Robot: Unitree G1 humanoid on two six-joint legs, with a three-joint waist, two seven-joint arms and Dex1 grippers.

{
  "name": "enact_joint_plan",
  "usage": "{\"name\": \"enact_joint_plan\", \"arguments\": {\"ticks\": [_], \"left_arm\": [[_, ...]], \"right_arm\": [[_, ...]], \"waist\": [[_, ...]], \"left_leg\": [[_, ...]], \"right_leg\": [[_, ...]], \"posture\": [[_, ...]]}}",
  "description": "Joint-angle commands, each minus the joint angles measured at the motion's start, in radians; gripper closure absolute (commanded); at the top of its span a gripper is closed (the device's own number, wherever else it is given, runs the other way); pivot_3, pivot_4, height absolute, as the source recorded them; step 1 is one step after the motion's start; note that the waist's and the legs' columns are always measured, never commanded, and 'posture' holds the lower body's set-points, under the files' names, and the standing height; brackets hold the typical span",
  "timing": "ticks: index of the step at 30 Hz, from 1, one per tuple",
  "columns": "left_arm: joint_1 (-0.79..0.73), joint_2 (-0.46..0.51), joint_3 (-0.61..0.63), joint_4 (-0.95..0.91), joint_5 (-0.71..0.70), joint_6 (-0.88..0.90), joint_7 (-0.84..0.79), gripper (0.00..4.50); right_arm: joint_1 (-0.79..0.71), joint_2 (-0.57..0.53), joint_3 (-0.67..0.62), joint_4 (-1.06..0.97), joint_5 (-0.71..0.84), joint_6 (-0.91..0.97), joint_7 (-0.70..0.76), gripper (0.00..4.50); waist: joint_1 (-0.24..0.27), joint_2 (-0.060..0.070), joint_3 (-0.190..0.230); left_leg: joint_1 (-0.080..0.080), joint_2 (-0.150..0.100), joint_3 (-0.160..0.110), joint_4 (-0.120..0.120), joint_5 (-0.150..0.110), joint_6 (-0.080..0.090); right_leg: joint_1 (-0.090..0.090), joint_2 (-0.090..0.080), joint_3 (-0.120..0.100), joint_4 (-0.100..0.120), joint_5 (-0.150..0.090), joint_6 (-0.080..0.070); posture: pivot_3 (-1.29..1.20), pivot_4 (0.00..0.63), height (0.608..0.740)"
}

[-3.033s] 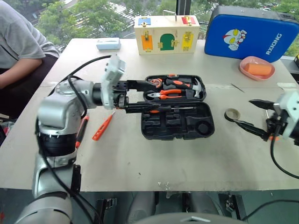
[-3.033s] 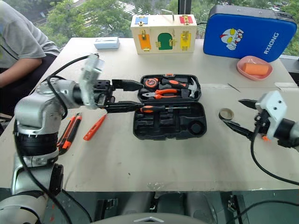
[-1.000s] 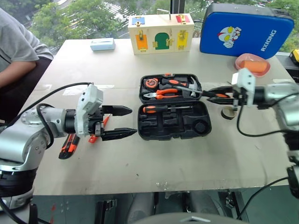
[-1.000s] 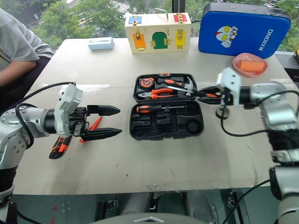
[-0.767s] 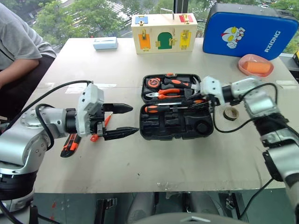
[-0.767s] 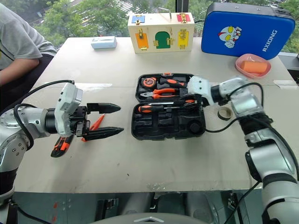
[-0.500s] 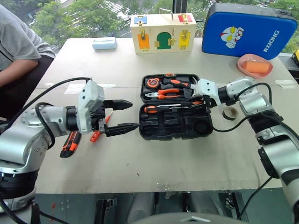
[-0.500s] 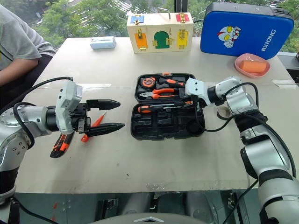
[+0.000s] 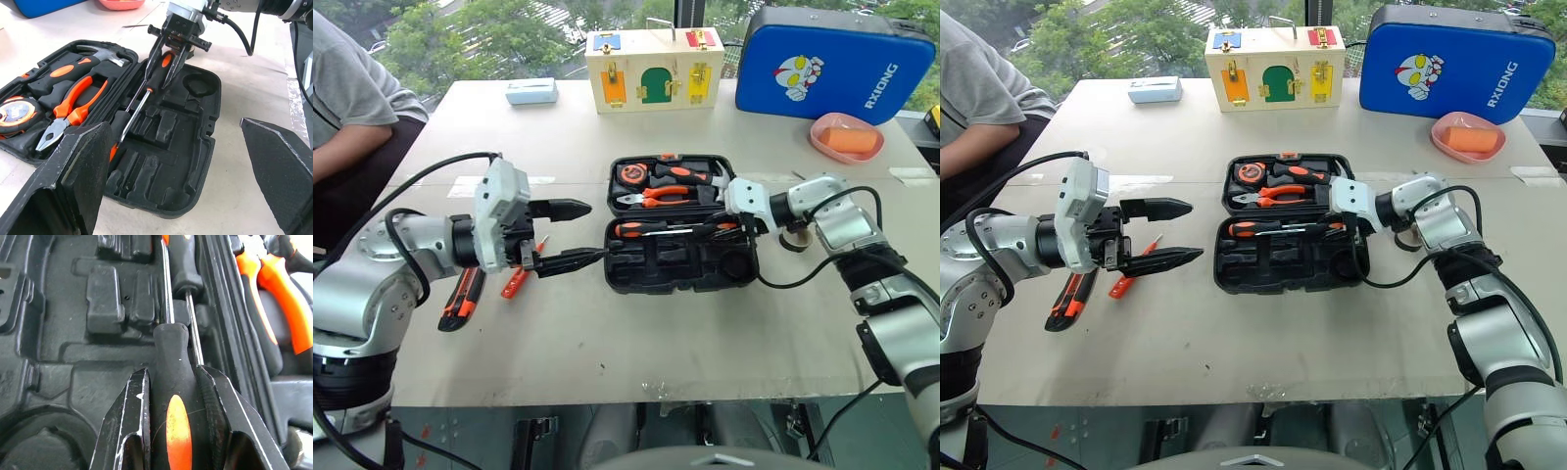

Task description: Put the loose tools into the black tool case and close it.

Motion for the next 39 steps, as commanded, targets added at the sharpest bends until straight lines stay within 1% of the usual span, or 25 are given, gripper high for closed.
{"name": "enact_joint_plan", "arguments": {"ticks": [1, 10, 11, 12, 14, 16, 21, 23, 24, 25, 26, 28, 29, 30, 33, 36, 39], "left_arm": [[-0.016, 0.000, 0.005, -0.012, -0.005, -0.013, 0.004, 0.00], [-0.049, -0.004, -0.010, -0.005, -0.006, -0.007, 0.007, 0.00], [-0.051, -0.004, -0.011, -0.004, -0.005, -0.008, 0.006, 0.00], [-0.052, -0.003, -0.012, -0.003, -0.005, -0.008, 0.006, 0.00], [-0.053, -0.002, -0.013, -0.001, -0.005, -0.008, 0.006, 0.00], [-0.053, -0.002, -0.014, 0.001, -0.004, -0.009, 0.006, 0.00], [-0.058, -0.008, -0.023, 0.004, -0.003, -0.010, 0.010, 0.00], [-0.064, -0.011, -0.029, 0.008, -0.001, -0.011, 0.011, 0.00], [-0.066, -0.012, -0.031, 0.010, 0.000, -0.012, 0.012, 0.00], [-0.069, -0.013, -0.034, 0.012, 0.001, -0.012, 0.011, 0.00], [-0.071, -0.013, -0.035, 0.014, 0.001, -0.012, 0.011, 0.00], [-0.073, -0.014, -0.038, 0.013, 0.002, -0.012, 0.010, 0.00], [-0.073, -0.015, -0.039, 0.012, 0.002, -0.011, 0.010, 0.00], [-0.072, -0.015, -0.040, 0.010, 0.001, -0.010, 0.010, 0.00], [-0.071, -0.016, -0.042, 0.006, 0.002, -0.010, 0.011, 0.00], [-0.070, -0.015, -0.041, 0.007, 0.002, -0.012, 0.012, 0.00], [-0.070, -0.014, -0.040, 0.009, 0.003, -0.014, 0.012, 0.00]], "right_arm": [[-0.006, -0.012, -0.033, -0.044, 0.017, 0.014, 0.014, 3.95], [0.004, 0.003, -0.011, -0.004, -0.024, -0.012, -0.017, 3.95], [0.008, 0.002, -0.019, -0.019, -0.008, -0.005, -0.004, 3.15], [0.013, 0.005, -0.032, -0.039, 0.014, 0.001, 0.007, 2.84], [0.016, 0.014, -0.057, -0.072, 0.049, 0.035, 0.009, 2.08], [0.014, 0.021, -0.083, -0.126, 0.086, 0.085, 0.012, 1.07], [0.017, 0.038, -0.104, -0.245, 0.163, 0.234, 0.008, 1.07], [0.025, 0.053, -0.094, -0.252, 0.152, 0.245, -0.016, 1.62], [0.029, 0.062, -0.087, -0.248, 0.142, 0.241, -0.030, 1.98], [0.031, 0.072, -0.079, -0.235, 0.128, 0.231, -0.045, 2.44], [0.033, 0.078, -0.074, -0.226, 0.119, 0.224, -0.055, 3.00], [0.032, 0.096, -0.064, -0.194, 0.095, 0.214, -0.083, 3.83], [0.030, 0.104, -0.060, -0.175, 0.083, 0.205, -0.097, 4.37], [0.029, 0.113, -0.054, -0.152, 0.069, 0.192, -0.110, 4.45], [0.032, 0.125, -0.039, -0.105, 0.035, 0.143, -0.126, 4.45], [0.054, 0.116, -0.003, -0.072, -0.013, 0.088, -0.129, 4.45], [0.066, 0.105, 0.035, -0.019, -0.086, 0.030, -0.166, 4.45]], "waist": [[0.000, 0.000, 0.000], [0.000, 0.000, 0.000], [0.000, 0.000, 0.000], [0.000, 0.000, 0.000], [0.001, 0.000, 0.000], [0.000, 0.000, 0.000], [-0.003, 0.000, 0.000], [-0.001, 0.000, 0.000], [-0.001, 0.000, 0.000], [0.000, 0.000, 0.000], [0.000, 0.000, 0.000], [0.001, 0.000, 0.000], [0.000, 0.000, 0.000], [0.000, 0.000, 0.000], [0.000, 0.000, 0.000], [-0.001, 0.000, 0.000], [-0.002, 0.000, 0.000]], "left_leg": [[0.000, 0.000, 0.000, 0.000, 0.000, 0.000], [0.000, 0.000, 0.000, 0.000, 0.000, 0.000], [0.000, 0.000, 0.000, 0.000, 0.000, 0.000], [0.000, 0.000, 0.000, 0.000, 0.000, 0.000], [0.000, 0.000, 0.000, 0.000, 0.000, 0.000], [0.000, 0.000, 0.000, -0.001, 0.000, 0.000], [0.000, 0.000, 0.000, -0.001, 0.000, 0.000], [0.000, 0.000, 0.000, -0.001, 0.000, 0.000], [0.000, 0.000, 0.000, -0.001, 0.000, 0.000], [0.000, 0.000, 0.000, -0.001, 0.000, 0.000], [0.000, 0.000, 0.000, -0.001, 0.000, 0.000], [0.000, 0.000, 0.000, -0.001, 0.000, 0.000], [0.000, 0.000, 0.000, -0.001, 0.000, 0.000], [0.000, 0.000, 0.000, 0.000, 0.000, 0.000], [0.000, 0.000, 0.000, -0.001, 0.000, 0.000], [0.000, 0.000, 0.000, -0.001, 0.000, 0.000], [0.000, 0.000, 0.000, -0.001, 0.000, 0.000]], "right_leg": [[0.000, 0.000, 0.000, 0.000, 0.000, 0.000], [0.000, 0.000, 0.000, 0.000, 0.000, 0.000], [0.000, 0.000, 0.000, 0.000, 0.000, 0.000], [0.000, 0.000, 0.000, 0.000, 0.000, 0.000], [0.000, 0.000, 0.000, 0.000, 0.000, 0.000], [0.000, 0.000, 0.000, 0.000, 0.000, 0.000], [0.000, 0.000, 0.000, 0.000, 0.000, 0.000], [0.000, 0.000, 0.000, 0.000, 0.000, 0.000], [0.000, 0.000, 0.000, 0.000, 0.000, 0.000], [0.000, 0.000, 0.000, 0.000, 0.000, 0.000], [0.000, 0.000, 0.000, 0.000, 0.000, 0.000], [0.000, 0.000, 0.000, 0.000, 0.000, 0.000], [0.000, 0.000, 0.000, 0.000, 0.000, 0.000], [0.000, 0.000, 0.000, 0.000, 0.000, 0.000], [-0.001, 0.000, 0.000, 0.000, 0.000, 0.000], [-0.001, 0.000, 0.000, 0.000, 0.000, 0.000], [0.000, 0.000, 0.000, 0.000, 0.000, 0.000]], "posture": [[0.00, 0.150, 0.735], [0.00, 0.150, 0.735], [0.00, 0.150, 0.735], [0.00, 0.150, 0.735], [0.00, 0.150, 0.735], [0.00, 0.150, 0.735], [0.00, 0.150, 0.735], [0.00, 0.150, 0.735], [0.00, 0.150, 0.735], [0.00, 0.150, 0.735], [0.00, 0.150, 0.735], [0.00, 0.150, 0.735], [0.00, 0.150, 0.735], [0.00, 0.150, 0.735], [0.00, 0.150, 0.735], [0.00, 0.150, 0.735], [0.00, 0.150, 0.735]]}}
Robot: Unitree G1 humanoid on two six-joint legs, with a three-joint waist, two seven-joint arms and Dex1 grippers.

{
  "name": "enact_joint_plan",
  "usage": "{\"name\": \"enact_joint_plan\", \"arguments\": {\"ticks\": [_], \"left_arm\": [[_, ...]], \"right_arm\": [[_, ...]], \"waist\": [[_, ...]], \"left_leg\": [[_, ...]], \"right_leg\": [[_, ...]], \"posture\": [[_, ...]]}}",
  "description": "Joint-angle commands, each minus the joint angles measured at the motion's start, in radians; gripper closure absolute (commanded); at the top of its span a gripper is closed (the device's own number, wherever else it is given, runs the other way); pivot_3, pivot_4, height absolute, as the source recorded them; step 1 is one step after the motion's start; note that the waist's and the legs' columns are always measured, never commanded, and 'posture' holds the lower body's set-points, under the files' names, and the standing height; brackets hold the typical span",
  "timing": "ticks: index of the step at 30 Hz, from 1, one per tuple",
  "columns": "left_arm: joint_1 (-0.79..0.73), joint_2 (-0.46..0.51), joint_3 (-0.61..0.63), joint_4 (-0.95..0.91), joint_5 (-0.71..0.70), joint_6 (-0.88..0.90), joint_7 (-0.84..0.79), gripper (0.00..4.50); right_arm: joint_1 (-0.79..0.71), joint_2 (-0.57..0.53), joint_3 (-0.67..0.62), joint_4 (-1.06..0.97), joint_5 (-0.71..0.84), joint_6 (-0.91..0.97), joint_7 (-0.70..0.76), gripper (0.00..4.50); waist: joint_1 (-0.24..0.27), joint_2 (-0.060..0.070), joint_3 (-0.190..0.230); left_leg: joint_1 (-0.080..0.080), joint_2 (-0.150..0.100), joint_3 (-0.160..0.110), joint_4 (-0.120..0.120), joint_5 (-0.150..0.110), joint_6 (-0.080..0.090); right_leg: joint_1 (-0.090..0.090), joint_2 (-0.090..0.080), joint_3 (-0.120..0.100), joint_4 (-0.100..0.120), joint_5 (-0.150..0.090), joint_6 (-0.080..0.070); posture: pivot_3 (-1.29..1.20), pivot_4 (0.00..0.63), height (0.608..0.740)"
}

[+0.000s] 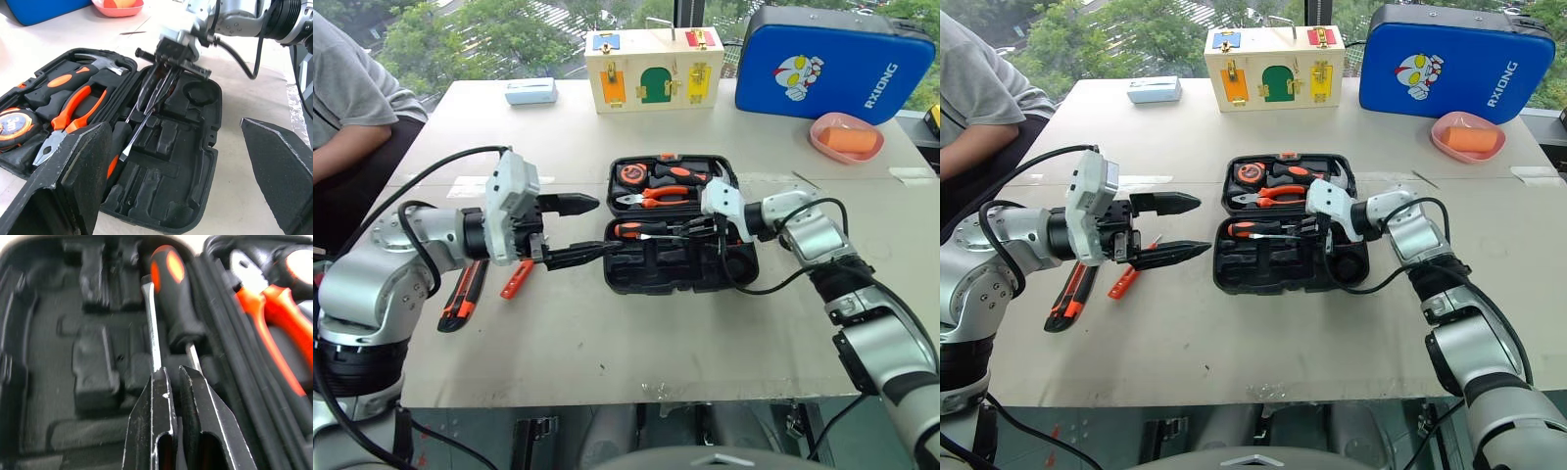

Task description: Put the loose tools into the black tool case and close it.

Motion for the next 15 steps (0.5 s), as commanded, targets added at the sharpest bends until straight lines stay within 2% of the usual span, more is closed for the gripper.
{"name": "enact_joint_plan", "arguments": {"ticks": [1, 4, 8, 11, 15], "left_arm": [[-0.010, 0.004, 0.009, -0.013, 0.003, -0.015, 0.000, 0.00], [-0.009, 0.002, 0.008, -0.013, 0.004, -0.016, 0.002, 0.00], [0.005, 0.002, 0.009, -0.018, 0.006, -0.015, 0.004, 0.00], [0.035, 0.009, 0.029, -0.029, 0.001, -0.005, 0.017, 0.00], [0.163, 0.011, 0.149, -0.083, -0.031, 0.038, 0.077, 0.00]], "right_arm": [[0.014, -0.021, 0.050, 0.064, -0.101, -0.083, -0.048, 4.45], [0.013, -0.022, 0.052, 0.092, -0.120, -0.130, -0.070, 4.45], [0.030, -0.002, -0.032, -0.008, 0.020, -0.109, -0.002, 4.45], [0.026, 0.012, -0.127, -0.119, 0.149, -0.038, 0.001, 4.45], [0.033, -0.045, -0.218, -0.305, 0.313, 0.129, 0.064, 4.45]], "waist": [[-0.001, -0.001, -0.001], [-0.002, -0.002, -0.002], [0.003, -0.003, -0.002], [0.001, -0.002, -0.001], [-0.006, -0.001, 0.000]], "left_leg": [[0.000, 0.000, 0.000, 0.000, 0.000, 0.000], [0.002, 0.000, 0.000, 0.001, 0.000, 0.000], [0.003, 0.000, -0.001, 0.002, 0.000, 0.000], [0.001, 0.000, -0.001, 0.002, 0.000, 0.000], [0.000, 0.000, 0.000, -0.001, 0.000, 0.000]], "right_leg": [[0.000, 0.000, 0.000, 0.000, 0.000, 0.000], [0.002, 0.000, 0.000, 0.001, 0.000, 0.000], [0.002, 0.000, 0.000, 0.004, 0.000, 0.000], [0.000, 0.000, 0.000, 0.005, 0.000, 0.000], [-0.002, 0.000, 0.001, 0.004, 0.000, 0.000]], "posture": [[0.00, 0.150, 0.735], [0.00, 0.150, 0.735], [0.00, 0.150, 0.735], [0.00, 0.150, 0.735], [0.00, 0.150, 0.735]]}}
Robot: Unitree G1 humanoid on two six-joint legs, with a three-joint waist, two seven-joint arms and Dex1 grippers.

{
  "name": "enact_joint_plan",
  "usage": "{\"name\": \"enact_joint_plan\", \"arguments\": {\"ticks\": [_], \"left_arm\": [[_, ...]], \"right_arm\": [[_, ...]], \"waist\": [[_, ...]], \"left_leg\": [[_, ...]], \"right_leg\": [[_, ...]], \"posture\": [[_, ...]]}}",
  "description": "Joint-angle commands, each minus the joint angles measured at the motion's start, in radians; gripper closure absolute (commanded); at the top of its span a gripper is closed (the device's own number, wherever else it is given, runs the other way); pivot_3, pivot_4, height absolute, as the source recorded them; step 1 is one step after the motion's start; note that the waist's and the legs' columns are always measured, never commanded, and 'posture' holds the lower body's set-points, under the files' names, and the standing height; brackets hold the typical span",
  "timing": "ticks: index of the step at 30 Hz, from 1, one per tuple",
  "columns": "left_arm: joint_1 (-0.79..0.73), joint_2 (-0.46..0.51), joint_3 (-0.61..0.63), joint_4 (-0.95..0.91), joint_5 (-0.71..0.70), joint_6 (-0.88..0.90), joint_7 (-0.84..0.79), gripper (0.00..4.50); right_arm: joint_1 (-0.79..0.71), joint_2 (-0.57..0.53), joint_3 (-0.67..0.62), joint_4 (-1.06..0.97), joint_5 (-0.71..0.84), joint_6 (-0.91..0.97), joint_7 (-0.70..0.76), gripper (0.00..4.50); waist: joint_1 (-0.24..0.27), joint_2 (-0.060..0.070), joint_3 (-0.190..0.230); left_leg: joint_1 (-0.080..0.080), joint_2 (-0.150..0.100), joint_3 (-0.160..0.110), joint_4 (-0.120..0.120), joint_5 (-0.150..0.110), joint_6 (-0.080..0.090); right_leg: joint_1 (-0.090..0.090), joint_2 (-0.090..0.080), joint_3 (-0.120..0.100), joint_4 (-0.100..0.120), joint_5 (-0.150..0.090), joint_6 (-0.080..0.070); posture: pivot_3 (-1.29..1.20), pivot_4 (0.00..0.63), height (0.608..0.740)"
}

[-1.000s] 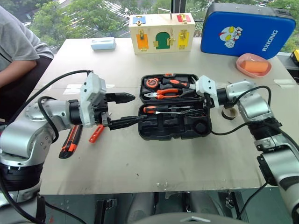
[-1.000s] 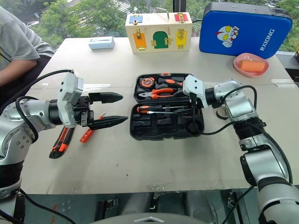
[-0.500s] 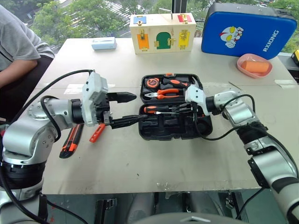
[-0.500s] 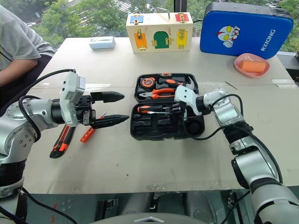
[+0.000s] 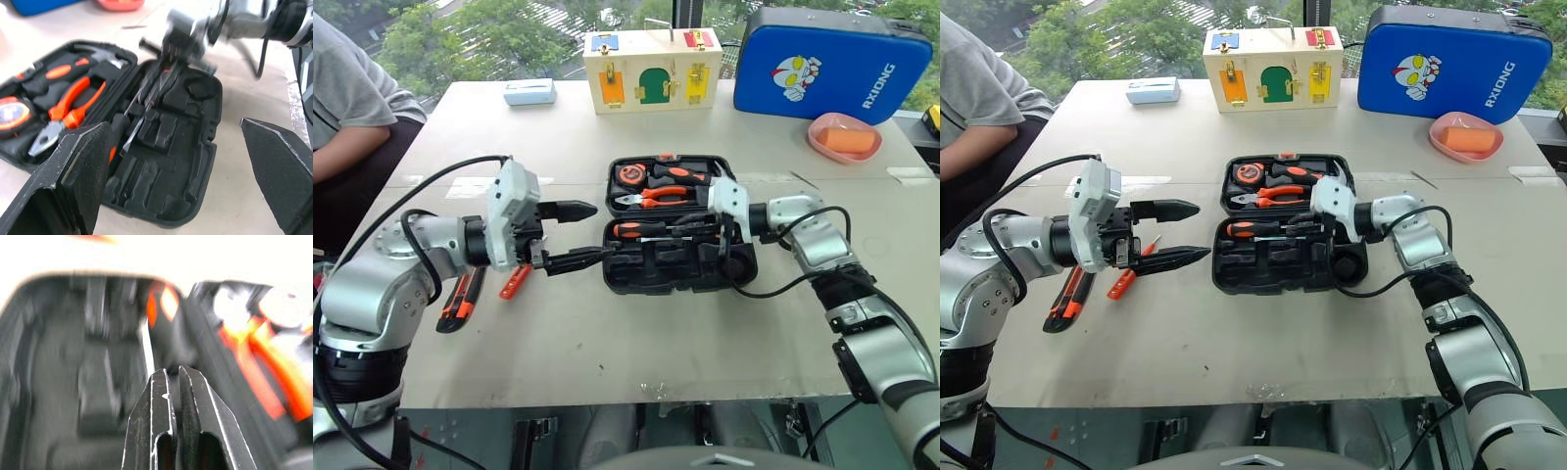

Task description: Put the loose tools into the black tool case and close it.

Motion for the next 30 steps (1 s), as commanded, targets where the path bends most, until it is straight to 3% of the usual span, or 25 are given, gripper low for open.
{"name": "enact_joint_plan", "arguments": {"ticks": [1, 3, 4, 5, 7, 8, 9, 11, 14, 17, 24, 30], "left_arm": [[0.139, 0.000, 0.170, -0.081, -0.043, 0.058, 0.071, 0.00], [0.260, -0.035, 0.287, -0.126, -0.082, 0.104, 0.127, 0.00], [0.331, -0.064, 0.352, -0.154, -0.099, 0.122, 0.153, 0.00], [0.413, -0.092, 0.408, -0.193, -0.092, 0.119, 0.166, 0.00], [0.599, -0.167, 0.505, -0.277, -0.049, 0.084, 0.181, 0.00], [0.715, -0.226, 0.556, -0.316, -0.017, 0.061, 0.189, 0.00], [0.810, -0.282, 0.599, -0.340, 0.005, 0.038, 0.200, 0.00], [0.961, -0.381, 0.666, -0.359, 0.032, -0.010, 0.216, 0.00], [1.062, -0.442, 0.694, -0.347, 0.050, -0.067, 0.219, 0.00], [1.073, -0.427, 0.672, -0.321, 0.059, -0.080, 0.226, 0.00], [0.828, -0.186, 0.561, -0.179, 0.034, 0.084, 0.292, 0.00], [0.546, 0.012, 0.375, 0.011, 0.054, 0.235, 0.320, 0.00]], "right_arm": [[-0.005, -0.070, -0.114, -0.210, 0.185, 0.156, 0.071, 3.96], [0.005, -0.106, -0.146, -0.295, 0.270, 0.245, 0.101, 3.30], [0.007, -0.125, -0.157, -0.330, 0.307, 0.286, 0.117, 2.71], [0.013, -0.143, -0.163, -0.362, 0.332, 0.316, 0.132, 2.50], [0.031, -0.181, -0.159, -0.416, 0.363, 0.351, 0.169, 1.63], [0.041, -0.199, -0.152, -0.437, 0.375, 0.364, 0.191, 1.51], [0.049, -0.212, -0.147, -0.453, 0.387, 0.374, 0.208, 0.75], [0.061, -0.223, -0.143, -0.475, 0.402, 0.387, 0.224, 0.05], [0.064, -0.224, -0.140, -0.498, 0.421, 0.408, 0.221, 0.05], [0.071, -0.221, -0.135, -0.516, 0.420, 0.412, 0.213, 0.05], [0.124, -0.237, -0.139, -0.584, 0.414, 0.416, 0.177, 0.05], [0.184, -0.256, -0.156, -0.665, 0.426, 0.440, 0.118, 0.05]], "waist": [[-0.006, 0.000, 0.000], [-0.010, 0.000, 0.000], [-0.011, 0.000, 0.000], [-0.017, 0.000, 0.000], [-0.018, 0.000, 0.000], [-0.020, 0.000, -0.001], [-0.011, -0.001, -0.001], [-0.011, -0.001, -0.001], [0.008, -0.001, -0.001], [0.024, -0.001, -0.001], [0.037, -0.002, -0.002], [0.028, -0.002, -0.002]], "left_leg": [[0.000, 0.000, 0.000, -0.001, 0.000, 0.000], [0.000, 0.000, -0.001, -0.002, 0.000, 0.000], [0.000, 0.000, -0.003, -0.003, -0.001, 0.001], [0.000, 0.000, -0.002, -0.004, -0.001, 0.001], [0.002, 0.000, -0.001, -0.007, -0.002, 0.004], [0.002, 0.000, -0.001, -0.007, -0.002, 0.004], [0.002, 0.000, 0.000, -0.010, -0.002, 0.004], [0.002, 0.000, -0.001, -0.012, -0.003, 0.004], [0.002, -0.002, -0.002, -0.012, -0.003, 0.005], [0.003, -0.002, -0.003, -0.012, -0.003, 0.004], [0.002, -0.002, -0.004, -0.012, -0.003, 0.004], [0.001, -0.002, -0.004, -0.013, -0.001, 0.001]], "right_leg": [[0.000, -0.001, 0.000, 0.000, 0.000, 0.000], [-0.001, -0.001, 0.000, -0.001, 0.000, 0.000], [0.000, -0.002, 0.000, -0.002, 0.000, 0.000], [0.000, -0.002, 0.000, -0.004, 0.000, 0.000], [0.000, -0.003, 0.000, -0.007, 0.000, 0.000], [0.000, -0.004, -0.001, -0.007, 0.000, 0.000], [0.000, -0.005, 0.000, -0.012, 0.001, -0.002], [0.002, -0.006, -0.003, -0.015, 0.002, -0.003], [0.002, -0.008, -0.004, -0.016, 0.002, -0.003], [0.003, -0.009, -0.007, -0.015, 0.002, -0.004], [0.003, -0.010, -0.010, -0.015, 0.002, -0.004], [0.003, -0.010, -0.010, -0.015, 0.002, -0.003]], "posture": [[0.00, 0.150, 0.735], [0.00, 0.150, 0.735], [0.00, 0.150, 0.735], [0.00, 0.150, 0.735], [0.00, 0.150, 0.735], [0.00, 0.150, 0.735], [0.00, 0.150, 0.735], [0.00, 0.150, 0.735], [0.00, 0.150, 0.735], [0.00, 0.150, 0.735], [0.00, 0.150, 0.735], [0.00, 0.150, 0.735]]}}
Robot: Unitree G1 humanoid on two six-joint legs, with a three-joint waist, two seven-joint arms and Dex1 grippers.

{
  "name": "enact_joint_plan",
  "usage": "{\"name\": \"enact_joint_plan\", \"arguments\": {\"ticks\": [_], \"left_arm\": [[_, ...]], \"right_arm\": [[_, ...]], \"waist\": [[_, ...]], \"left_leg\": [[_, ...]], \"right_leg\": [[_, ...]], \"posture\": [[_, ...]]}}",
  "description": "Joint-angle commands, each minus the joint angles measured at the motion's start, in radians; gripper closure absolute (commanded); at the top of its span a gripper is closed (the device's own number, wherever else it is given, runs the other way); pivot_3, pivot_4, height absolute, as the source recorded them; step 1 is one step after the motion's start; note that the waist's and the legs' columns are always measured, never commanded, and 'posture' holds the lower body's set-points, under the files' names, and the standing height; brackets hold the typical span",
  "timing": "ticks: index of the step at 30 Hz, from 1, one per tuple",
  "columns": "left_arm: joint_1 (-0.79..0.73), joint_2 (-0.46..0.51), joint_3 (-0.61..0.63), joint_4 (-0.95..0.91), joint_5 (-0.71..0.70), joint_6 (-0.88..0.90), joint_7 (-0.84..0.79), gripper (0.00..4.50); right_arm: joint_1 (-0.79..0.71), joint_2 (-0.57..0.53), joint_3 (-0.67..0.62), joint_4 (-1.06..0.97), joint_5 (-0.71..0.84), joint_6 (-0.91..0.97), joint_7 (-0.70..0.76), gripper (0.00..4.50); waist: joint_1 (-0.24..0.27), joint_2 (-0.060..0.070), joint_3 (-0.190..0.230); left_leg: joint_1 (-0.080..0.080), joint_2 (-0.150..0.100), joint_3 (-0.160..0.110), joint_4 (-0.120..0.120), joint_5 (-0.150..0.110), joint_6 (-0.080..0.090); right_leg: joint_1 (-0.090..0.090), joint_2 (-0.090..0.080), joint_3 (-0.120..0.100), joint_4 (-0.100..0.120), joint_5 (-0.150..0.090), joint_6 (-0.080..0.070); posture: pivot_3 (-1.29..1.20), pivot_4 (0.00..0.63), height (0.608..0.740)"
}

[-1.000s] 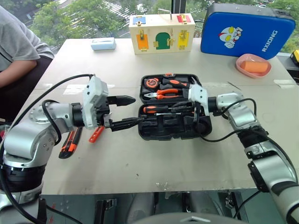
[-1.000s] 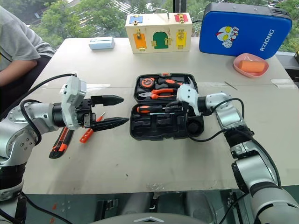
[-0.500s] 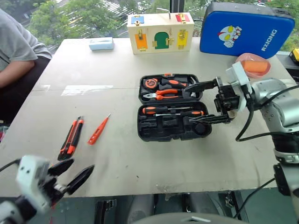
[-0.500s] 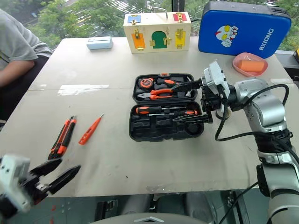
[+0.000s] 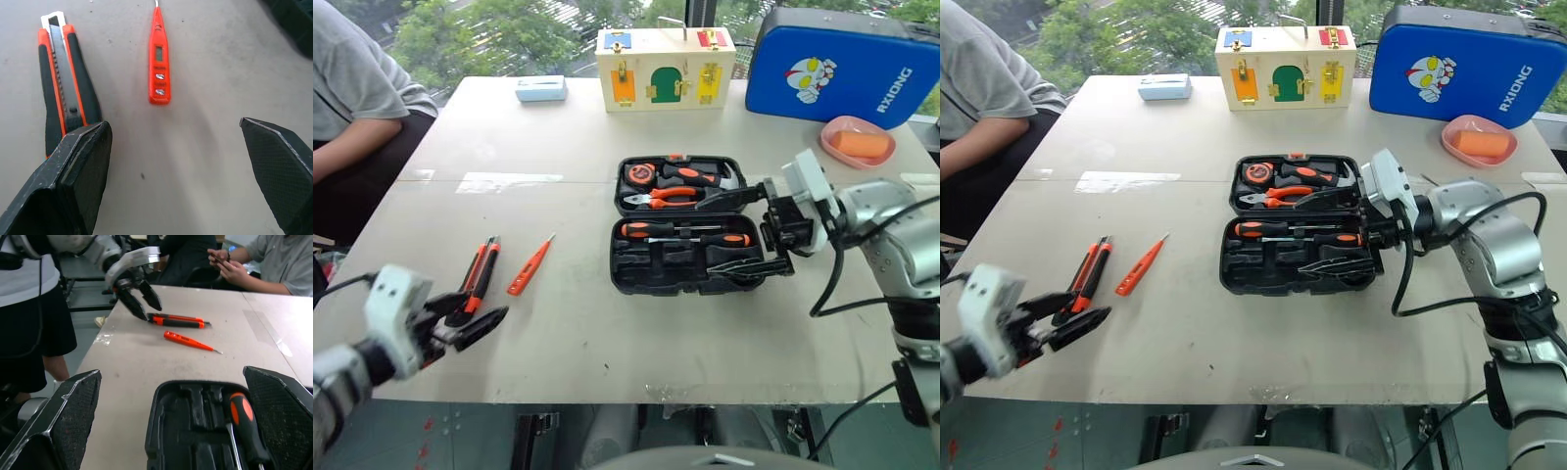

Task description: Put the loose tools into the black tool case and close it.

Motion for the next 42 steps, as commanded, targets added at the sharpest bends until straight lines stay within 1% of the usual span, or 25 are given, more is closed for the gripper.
{"name": "enact_joint_plan", "arguments": {"ticks": [1, 4, 7, 10, 11, 14, 17, 23, 25, 27, 29, 32, 35, 36, 39, 42], "left_arm": [[-0.113, 0.061, -0.095, 0.080, 0.025, 0.070, 0.031, 0.00], [-0.204, 0.095, -0.196, 0.122, 0.037, 0.109, 0.024, 0.00], [-0.316, 0.096, -0.312, 0.198, 0.087, 0.142, 0.061, 0.00], [-0.373, 0.091, -0.388, 0.253, 0.133, 0.127, 0.063, 0.80], [-0.386, 0.086, -0.401, 0.264, 0.143, 0.127, 0.064, 1.21], [-0.413, 0.085, -0.457, 0.297, 0.193, 0.116, 0.070, 2.66], [-0.422, 0.084, -0.467, 0.317, 0.220, 0.116, 0.075, 3.90], [-0.432, 0.113, -0.409, 0.326, 0.228, 0.051, 0.026, 3.93], [-0.469, 0.146, -0.387, 0.328, 0.228, -0.016, -0.027, 3.93], [-0.517, 0.188, -0.384, 0.321, 0.225, -0.089, -0.103, 3.93], [-0.580, 0.236, -0.434, 0.317, 0.264, -0.223, -0.198, 3.93], [-0.709, 0.252, -0.539, 0.350, 0.322, -0.394, -0.330, 3.93], [-0.852, 0.221, -0.650, 0.419, 0.378, -0.493, -0.436, 3.93], [-0.931, 0.183, -0.718, 0.457, 0.411, -0.506, -0.478, 3.93], [-1.091, 0.091, -0.857, 0.560, 0.487, -0.562, -0.583, 3.93], [-1.202, 0.001, -0.955, 0.688, 0.564, -0.640, -0.655, 3.93]], "right_arm": [[0.013, -0.012, -0.030, -0.072, 0.030, 0.011, -0.034, 0.05], [0.032, -0.017, -0.037, -0.106, 0.044, 0.025, -0.062, 0.05], [0.046, -0.022, -0.041, -0.137, 0.056, 0.038, -0.085, 0.05], [0.052, -0.025, -0.043, -0.155, 0.064, 0.047, -0.103, 0.00], [0.053, -0.027, -0.043, -0.160, 0.068, 0.049, -0.107, 0.00], [0.057, -0.033, -0.045, -0.168, 0.075, 0.052, -0.120, 0.00], [0.063, -0.042, -0.047, -0.172, 0.080, 0.052, -0.126, 0.00], [0.091, -0.092, -0.038, -0.163, 0.038, 0.006, -0.101, 0.00], [0.111, -0.122, -0.037, -0.157, 0.020, -0.005, -0.088, 0.00], [0.141, -0.151, -0.041, -0.156, 0.006, -0.022, -0.072, 0.00], [0.181, -0.171, -0.052, -0.156, -0.012, -0.046, -0.073, 0.00], [0.231, -0.189, -0.064, -0.173, -0.027, -0.064, -0.090, 0.00], [0.269, -0.194, -0.075, -0.190, -0.036, -0.074, -0.113, 0.00], [0.291, -0.198, -0.083, -0.205, -0.041, -0.075, -0.126, 0.00], [0.343, -0.206, -0.103, -0.249, -0.046, -0.068, -0.163, 0.00], [0.392, -0.209, -0.125, -0.303, -0.040, -0.048, -0.207, 0.00]], "waist": [[-0.008, 0.000, 0.000], [-0.019, 0.000, 0.000], [-0.021, 0.000, 0.000], [-0.020, 0.002, 0.000], [-0.019, 0.003, -0.001], [-0.013, 0.005, -0.002], [-0.009, 0.007, -0.003], [-0.008, 0.009, -0.005], [-0.009, 0.009, -0.004], [-0.008, 0.004, -0.002], [-0.003, 0.000, -0.001], [0.005, 0.000, -0.001], [0.006, 0.001, -0.001], [0.004, 0.001, -0.001], [0.008, -0.001, 0.000], [-0.002, -0.001, 0.000]], "left_leg": [[0.000, 0.000, 0.000, 0.000, 0.000, 0.000], [0.000, 0.000, 0.000, 0.000, 0.000, 0.000], [0.000, 0.000, 0.000, -0.001, 0.000, 0.000], [0.000, 0.000, 0.000, -0.001, 0.000, 0.000], [0.001, 0.000, 0.000, -0.001, 0.000, 0.000], [0.001, 0.000, 0.000, 0.000, 0.000, 0.000], [0.001, -0.001, 0.000, 0.000, 0.000, 0.000], [0.001, -0.001, 0.000, 0.000, 0.000, 0.001], [0.001, -0.001, 0.000, 0.000, 0.000, 0.001], [0.000, -0.001, -0.002, 0.001, 0.000, 0.000], [-0.002, -0.001, -0.004, 0.001, 0.001, -0.001], [-0.002, -0.002, -0.004, 0.001, 0.002, -0.002], [-0.002, -0.002, -0.002, 0.001, 0.002, -0.002], [-0.002, -0.002, -0.002, 0.001, 0.002, -0.002], [-0.002, -0.002, -0.002, 0.003, 0.002, -0.002], [-0.003, -0.002, -0.001, 0.007, 0.002, -0.002]], "right_leg": [[0.000, 0.000, 0.000, 0.000, 0.000, 0.000], [0.000, 0.000, 0.000, 0.000, 0.000, 0.000], [0.000, 0.000, 0.000, 0.000, 0.000, 0.000], [0.000, 0.000, 0.000, 0.001, 0.000, 0.000], [-0.001, 0.000, 0.001, 0.001, 0.000, 0.000], [0.000, 0.000, 0.000, 0.002, 0.000, 0.000], [0.001, -0.001, 0.000, 0.002, 0.000, 0.000], [0.001, -0.001, 0.000, 0.002, 0.000, 0.000], [0.001, 0.000, 0.000, 0.002, 0.000, 0.000], [0.000, 0.000, -0.002, 0.002, 0.000, 0.000], [0.000, 0.000, -0.004, 0.001, 0.000, 0.000], [0.001, -0.001, -0.004, -0.001, 0.000, 0.000], [0.001, -0.001, -0.003, -0.001, 0.000, 0.000], [0.001, 0.000, -0.003, 0.000, 0.000, 0.000], [0.001, 0.003, -0.007, 0.001, 0.000, 0.001], [0.002, 0.007, -0.007, 0.002, 0.000, 0.001]], "posture": [[0.00, 0.150, 0.735], [0.00, 0.150, 0.735], [0.00, 0.150, 0.735], [0.00, 0.150, 0.735], [0.00, 0.150, 0.735], [0.00, 0.150, 0.735], [0.00, 0.150, 0.735], [0.00, 0.150, 0.735], [0.00, 0.150, 0.735], [0.00, 0.150, 0.735], [0.00, 0.150, 0.735], [0.00, 0.150, 0.735], [0.00, 0.150, 0.735], [0.00, 0.150, 0.735], [0.00, 0.150, 0.735], [0.00, 0.150, 0.735]]}}
